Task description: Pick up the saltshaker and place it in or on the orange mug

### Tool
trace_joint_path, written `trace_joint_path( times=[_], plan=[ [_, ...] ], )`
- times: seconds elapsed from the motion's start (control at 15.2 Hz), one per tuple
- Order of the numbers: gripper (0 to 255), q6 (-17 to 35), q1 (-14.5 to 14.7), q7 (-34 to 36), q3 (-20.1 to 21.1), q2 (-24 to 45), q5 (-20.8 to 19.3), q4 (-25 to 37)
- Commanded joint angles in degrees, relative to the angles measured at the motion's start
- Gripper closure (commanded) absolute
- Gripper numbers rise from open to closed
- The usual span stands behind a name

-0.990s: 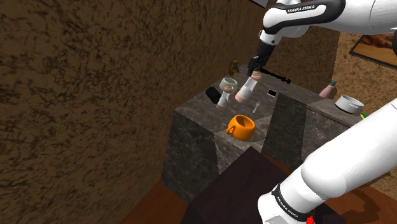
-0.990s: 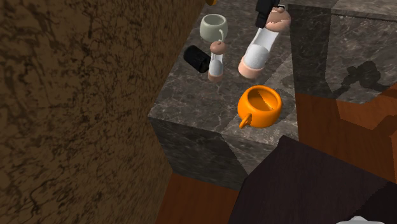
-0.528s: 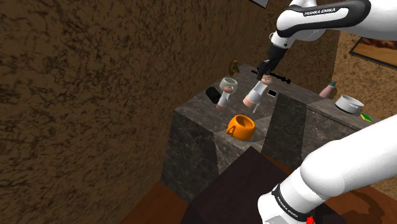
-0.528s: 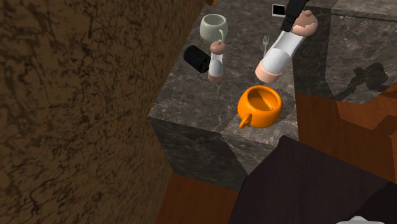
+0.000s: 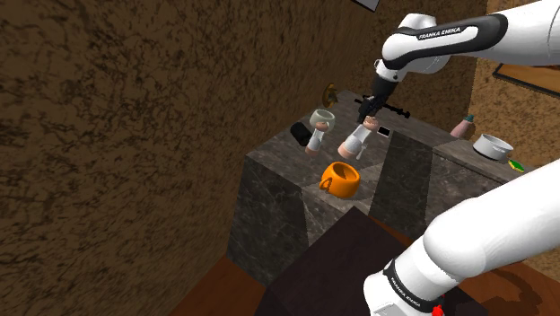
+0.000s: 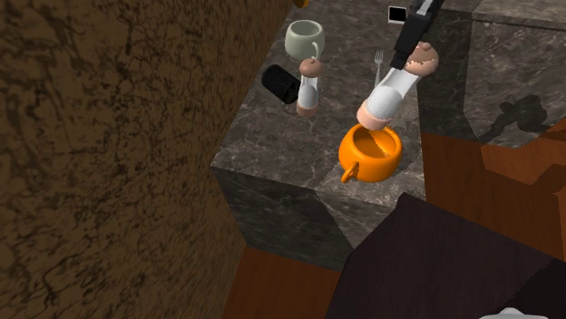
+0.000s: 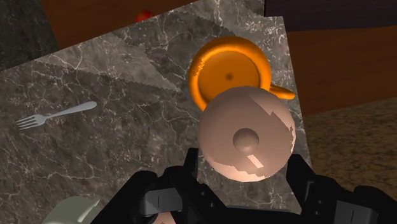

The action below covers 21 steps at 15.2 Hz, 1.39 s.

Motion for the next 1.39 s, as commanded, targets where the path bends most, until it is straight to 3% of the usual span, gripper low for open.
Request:
trace_joint_path(
  times=[0.0,0.92,1.32],
  plan=[
    [255,1.74,-0.03,0.02,-0.16,0.46,0.0,-1.25],
    [255,13.31,-0.06,-0.26,-1.32,5.14,0.53,-8.26],
    [255,13.31,-0.05,-0.25,-1.33,5.14,0.53,-8.26]
  ],
)
